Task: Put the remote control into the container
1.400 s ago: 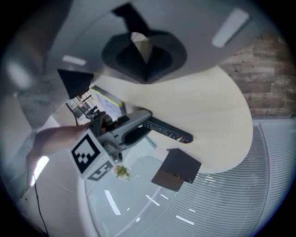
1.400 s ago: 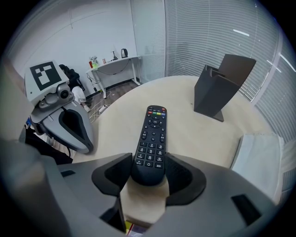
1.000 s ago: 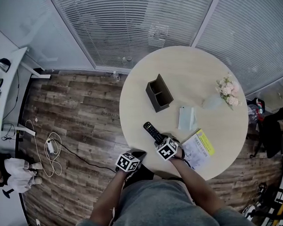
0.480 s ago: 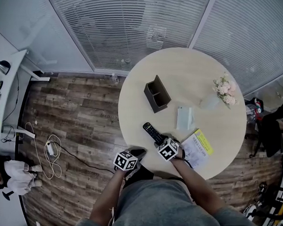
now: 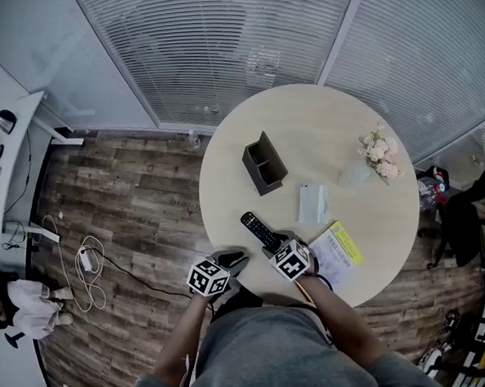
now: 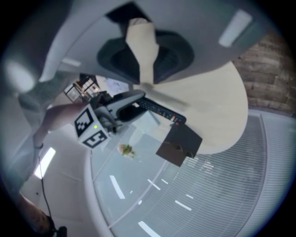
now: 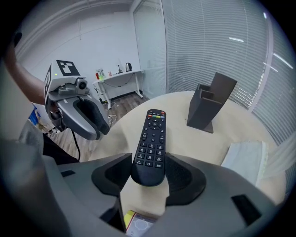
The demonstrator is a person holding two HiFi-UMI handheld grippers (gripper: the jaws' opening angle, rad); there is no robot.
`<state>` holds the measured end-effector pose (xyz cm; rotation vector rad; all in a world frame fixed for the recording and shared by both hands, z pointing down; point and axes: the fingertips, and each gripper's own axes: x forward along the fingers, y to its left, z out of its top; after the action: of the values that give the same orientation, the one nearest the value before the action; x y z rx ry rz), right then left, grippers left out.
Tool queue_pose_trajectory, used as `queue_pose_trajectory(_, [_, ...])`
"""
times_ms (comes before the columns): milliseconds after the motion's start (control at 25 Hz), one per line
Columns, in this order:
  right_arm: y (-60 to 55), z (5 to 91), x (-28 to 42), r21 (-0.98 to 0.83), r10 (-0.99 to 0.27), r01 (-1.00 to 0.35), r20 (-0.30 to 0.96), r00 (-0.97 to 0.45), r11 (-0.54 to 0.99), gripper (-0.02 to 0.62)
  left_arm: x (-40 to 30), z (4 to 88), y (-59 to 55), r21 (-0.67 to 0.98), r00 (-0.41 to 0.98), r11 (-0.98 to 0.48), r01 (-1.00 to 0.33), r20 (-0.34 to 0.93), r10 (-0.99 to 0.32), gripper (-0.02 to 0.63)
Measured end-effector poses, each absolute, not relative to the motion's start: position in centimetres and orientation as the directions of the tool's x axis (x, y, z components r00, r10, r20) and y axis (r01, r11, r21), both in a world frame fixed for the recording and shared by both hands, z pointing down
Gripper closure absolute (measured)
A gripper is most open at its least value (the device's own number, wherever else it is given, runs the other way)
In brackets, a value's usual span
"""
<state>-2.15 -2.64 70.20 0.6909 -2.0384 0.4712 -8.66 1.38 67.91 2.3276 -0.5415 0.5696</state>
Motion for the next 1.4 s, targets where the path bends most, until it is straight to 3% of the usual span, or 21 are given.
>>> queue_pose_trajectory(600, [-1.7,65.7,-2.6,-0.131,-0.321,-0.585,0.729,-0.604,0.801,0.367,-8.4,62.4,-0.7,0.540,0.873,-0.695,-0.474,0.392,-0.291,0.448])
queue_pose_trajectory(920, [-1.3,63.4,-3.7,-0.185,-0.320,-0.545,0.640,-0.699,0.818,0.367,-9.0,60.4,-2.0,0.578,0.891,-0.678,-0.453,0.294,-0.345,0.376])
queue_pose_trajectory(1400, [-1.2,59.0,-5.2,-0.386,-0.319,-0.480,0.410,-0.854,0.788,0.368,-10.2,55.8,-2.4,0.746,0.907,-0.617,-0.250,-0.043,-0.420,0.309])
